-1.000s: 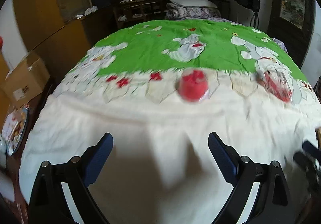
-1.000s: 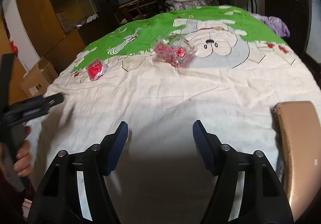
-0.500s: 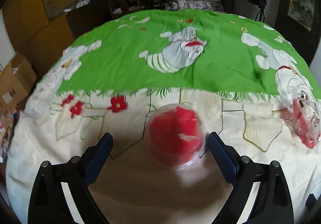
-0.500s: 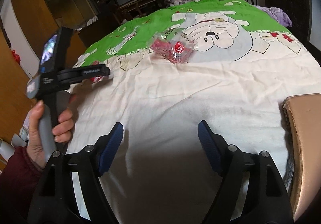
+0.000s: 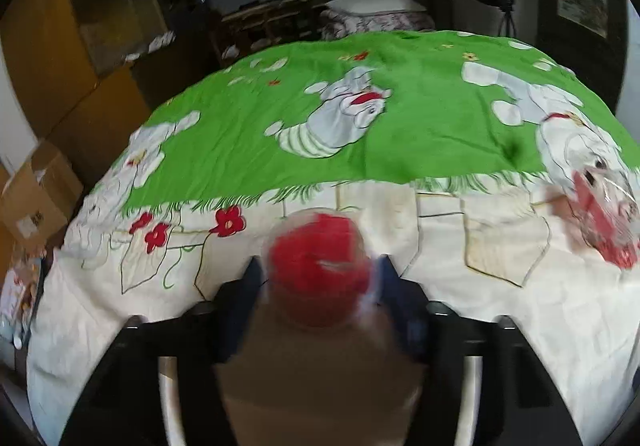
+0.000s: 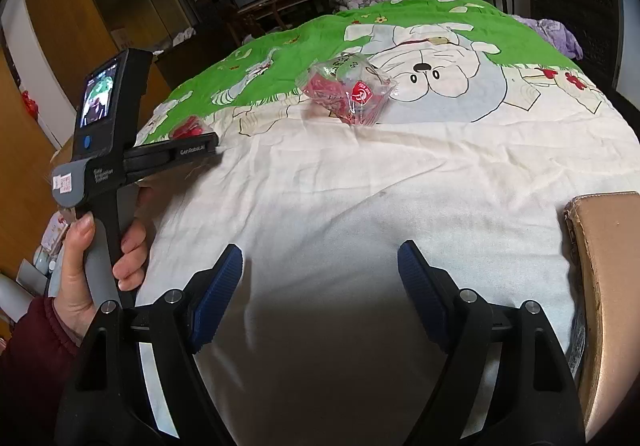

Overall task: Collect trash
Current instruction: 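Grasp the clear red-filled cup with left tool while right tool grasps the red-printed plastic bag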

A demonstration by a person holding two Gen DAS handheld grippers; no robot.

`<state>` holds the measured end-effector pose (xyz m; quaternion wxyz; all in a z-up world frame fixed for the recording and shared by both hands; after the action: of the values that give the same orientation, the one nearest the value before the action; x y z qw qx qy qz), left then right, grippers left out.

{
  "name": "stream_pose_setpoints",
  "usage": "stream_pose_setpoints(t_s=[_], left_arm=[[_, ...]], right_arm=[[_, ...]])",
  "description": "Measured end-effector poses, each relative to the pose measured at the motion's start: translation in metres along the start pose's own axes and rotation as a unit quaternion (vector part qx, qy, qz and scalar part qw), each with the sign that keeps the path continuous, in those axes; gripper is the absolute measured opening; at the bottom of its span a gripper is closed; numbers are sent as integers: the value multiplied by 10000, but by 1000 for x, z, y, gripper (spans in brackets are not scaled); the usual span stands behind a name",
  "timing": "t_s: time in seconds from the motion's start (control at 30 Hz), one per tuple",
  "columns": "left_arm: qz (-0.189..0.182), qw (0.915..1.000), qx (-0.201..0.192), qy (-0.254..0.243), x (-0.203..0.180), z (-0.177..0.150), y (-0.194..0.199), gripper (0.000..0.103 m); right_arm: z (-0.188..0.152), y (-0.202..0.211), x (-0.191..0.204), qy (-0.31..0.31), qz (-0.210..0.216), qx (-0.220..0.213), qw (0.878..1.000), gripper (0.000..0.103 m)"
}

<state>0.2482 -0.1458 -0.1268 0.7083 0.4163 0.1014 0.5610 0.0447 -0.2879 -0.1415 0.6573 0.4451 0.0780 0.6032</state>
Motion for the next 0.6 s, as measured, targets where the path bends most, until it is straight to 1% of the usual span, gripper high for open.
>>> stream_pose_setpoints(t_s=[0.17,0.33,0.5,0.6], left_arm=[[71,9995,-263,145,8,-4,15,56],[123,9991,-289,280,23,-20,38,56],[525,9974,-371,311,47,-45,77,56],[633,9966,-343,390,62,-59,97,56]], right_arm=[[-1,-1,2,73,-69,11,9999,79],[2,0,2,33,-70,65,9999,79],[2,1,5,92,-175,74,9998,79],[2,2,7,146,-284,85,9995,79]])
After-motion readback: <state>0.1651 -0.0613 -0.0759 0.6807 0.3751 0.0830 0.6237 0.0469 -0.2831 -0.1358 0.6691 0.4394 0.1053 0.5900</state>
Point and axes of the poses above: each gripper's, at about its wrist camera, not at the fingertips, and y roughly against the way its jaws point, x to its left, z to its top, the point moved 4 cm from there along -y, roughly the way its jaws point, and after that the axes turned 8 degrees about -y, right-handed, at the moved point
